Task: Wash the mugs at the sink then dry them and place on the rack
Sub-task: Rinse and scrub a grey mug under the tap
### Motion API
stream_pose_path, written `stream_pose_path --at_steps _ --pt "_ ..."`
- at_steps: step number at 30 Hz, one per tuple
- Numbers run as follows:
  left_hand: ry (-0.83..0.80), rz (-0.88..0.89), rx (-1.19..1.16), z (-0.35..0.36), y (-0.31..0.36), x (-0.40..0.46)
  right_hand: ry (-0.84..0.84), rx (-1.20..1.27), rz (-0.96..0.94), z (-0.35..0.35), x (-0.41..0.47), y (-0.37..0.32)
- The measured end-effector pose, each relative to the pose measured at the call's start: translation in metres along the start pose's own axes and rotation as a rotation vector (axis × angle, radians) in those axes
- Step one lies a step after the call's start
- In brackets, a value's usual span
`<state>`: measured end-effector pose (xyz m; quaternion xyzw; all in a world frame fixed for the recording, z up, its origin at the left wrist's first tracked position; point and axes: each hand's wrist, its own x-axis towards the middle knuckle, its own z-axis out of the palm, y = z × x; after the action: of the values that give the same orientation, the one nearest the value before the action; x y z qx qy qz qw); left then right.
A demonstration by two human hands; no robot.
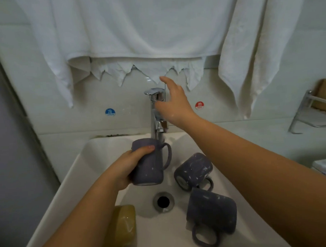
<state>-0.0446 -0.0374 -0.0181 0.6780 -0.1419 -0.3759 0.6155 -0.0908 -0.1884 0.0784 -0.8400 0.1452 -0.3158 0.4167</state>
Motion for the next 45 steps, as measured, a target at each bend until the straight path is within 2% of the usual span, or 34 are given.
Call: stream_pose_path --at_steps 2,7,9,37,41,45 --pt "-0.018 -0.053 -0.106 0.001 0.0 -0.001 -0.03 -0.042 -0.039 0.008 0.014 -0.01" --pt "-0.039 -0.126 -0.19 0.002 -0.004 0.002 -0.173 -0.155 -0.024 0.022 0.03 -0.023" --pt "-0.032 -0.137 -0.222 0.003 -0.006 0.004 -0.172 -0.175 -0.027 0.021 0.029 -0.024" --pt "0.021 -0.177 -0.213 0.017 -0.017 0.018 -0.271 -0.194 -0.022 0.001 0.033 -0.04" --pt "0.032 -0.17 -0.248 0.018 -0.018 0.02 -0.245 -0.082 -0.008 -0.003 0.029 -0.032" --pt "0.07 -0.149 -0.302 0.018 -0.015 0.022 0.043 0.105 0.058 -0.001 -0.016 -0.004"
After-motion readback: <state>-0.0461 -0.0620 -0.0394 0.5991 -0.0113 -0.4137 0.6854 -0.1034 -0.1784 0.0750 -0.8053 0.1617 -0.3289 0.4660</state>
